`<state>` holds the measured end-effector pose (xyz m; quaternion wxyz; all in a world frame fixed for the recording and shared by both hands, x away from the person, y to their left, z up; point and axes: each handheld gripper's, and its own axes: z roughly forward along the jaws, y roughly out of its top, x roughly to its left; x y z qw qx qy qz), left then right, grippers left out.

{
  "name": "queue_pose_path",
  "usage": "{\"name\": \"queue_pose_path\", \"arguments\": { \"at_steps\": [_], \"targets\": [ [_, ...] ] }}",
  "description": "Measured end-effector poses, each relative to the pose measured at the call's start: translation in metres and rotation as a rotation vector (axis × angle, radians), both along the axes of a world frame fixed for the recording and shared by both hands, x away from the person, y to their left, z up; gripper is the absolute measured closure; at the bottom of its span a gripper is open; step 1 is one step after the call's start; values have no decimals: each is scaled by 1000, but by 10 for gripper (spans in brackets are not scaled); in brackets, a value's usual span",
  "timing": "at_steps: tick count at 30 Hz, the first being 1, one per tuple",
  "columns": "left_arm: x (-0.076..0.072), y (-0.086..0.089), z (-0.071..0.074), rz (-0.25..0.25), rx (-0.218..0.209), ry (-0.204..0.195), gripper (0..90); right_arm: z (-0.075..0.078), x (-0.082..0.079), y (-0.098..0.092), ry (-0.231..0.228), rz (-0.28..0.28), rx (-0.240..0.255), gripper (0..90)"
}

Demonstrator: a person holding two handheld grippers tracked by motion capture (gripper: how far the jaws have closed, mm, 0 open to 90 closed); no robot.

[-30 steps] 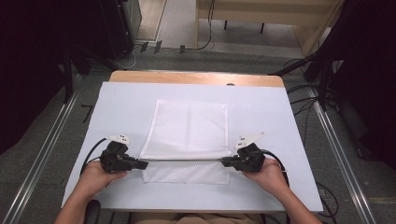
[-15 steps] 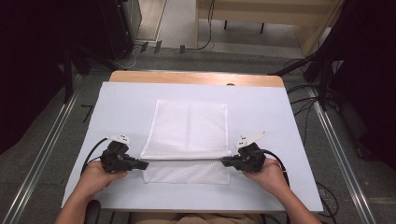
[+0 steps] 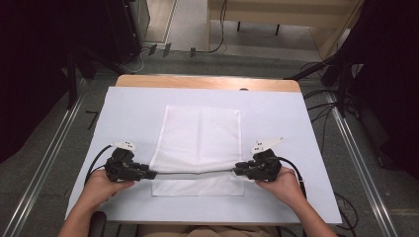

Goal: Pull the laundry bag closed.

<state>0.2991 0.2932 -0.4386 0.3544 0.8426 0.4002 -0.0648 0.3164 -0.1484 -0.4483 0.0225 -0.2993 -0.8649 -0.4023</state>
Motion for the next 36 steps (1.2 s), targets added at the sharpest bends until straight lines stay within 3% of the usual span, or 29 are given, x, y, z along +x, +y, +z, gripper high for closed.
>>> {"name": "queue_pose_path", "arguments": {
  "at_steps": [6,8,17,21,29,36],
  "targets": [
    [2,7,2,70,-5,-51,462,2,4,-9,-60,-52,21,551],
    [3,9,3,84,-2,-66,422,2,5,-12,-79,-65,16,534],
    [5,19,9,174,19,-161,353,4,13,-34,-127,-193,21,388],
    [6,24,9,198,23,-170,340,4,16,-45,-154,-258,29,331],
    [10,32,8,258,31,-179,330,1,21,-63,-160,-351,21,275],
    [12,38,7,308,42,-177,321,-3,25,-72,-164,-387,10,260]
  ]
}}
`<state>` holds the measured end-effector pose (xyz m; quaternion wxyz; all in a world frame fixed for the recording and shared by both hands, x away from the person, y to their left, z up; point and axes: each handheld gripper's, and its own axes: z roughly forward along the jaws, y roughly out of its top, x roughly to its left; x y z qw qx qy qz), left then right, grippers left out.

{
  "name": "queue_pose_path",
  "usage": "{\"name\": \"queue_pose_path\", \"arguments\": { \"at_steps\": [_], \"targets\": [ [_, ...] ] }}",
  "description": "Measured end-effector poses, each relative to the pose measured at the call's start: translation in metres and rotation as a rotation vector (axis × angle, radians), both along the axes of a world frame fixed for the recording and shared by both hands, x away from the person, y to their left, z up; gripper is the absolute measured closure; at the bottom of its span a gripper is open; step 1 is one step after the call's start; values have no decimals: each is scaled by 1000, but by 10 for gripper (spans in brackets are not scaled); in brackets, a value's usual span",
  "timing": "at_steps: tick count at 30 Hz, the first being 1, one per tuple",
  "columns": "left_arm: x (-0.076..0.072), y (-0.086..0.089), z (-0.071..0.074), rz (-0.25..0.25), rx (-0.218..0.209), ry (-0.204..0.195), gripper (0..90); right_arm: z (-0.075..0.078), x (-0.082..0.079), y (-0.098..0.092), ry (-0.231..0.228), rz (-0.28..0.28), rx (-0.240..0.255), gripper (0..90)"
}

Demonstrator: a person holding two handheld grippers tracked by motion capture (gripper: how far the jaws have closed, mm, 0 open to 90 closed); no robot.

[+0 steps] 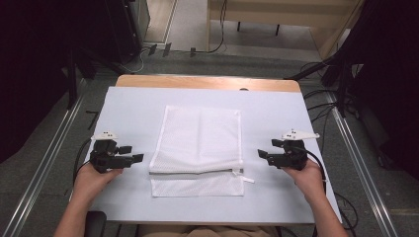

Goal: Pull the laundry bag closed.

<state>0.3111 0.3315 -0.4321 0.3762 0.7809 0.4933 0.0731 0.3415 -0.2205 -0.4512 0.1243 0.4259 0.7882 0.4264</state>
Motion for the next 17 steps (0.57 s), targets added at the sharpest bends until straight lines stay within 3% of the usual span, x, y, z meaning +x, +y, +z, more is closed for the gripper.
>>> {"name": "queue_pose_path", "arguments": {
  "at_steps": [17],
  "targets": [
    [2,2,-3,23,11,-3,287,-2,2,-7,7,-29,-3,252]
  ]
}}
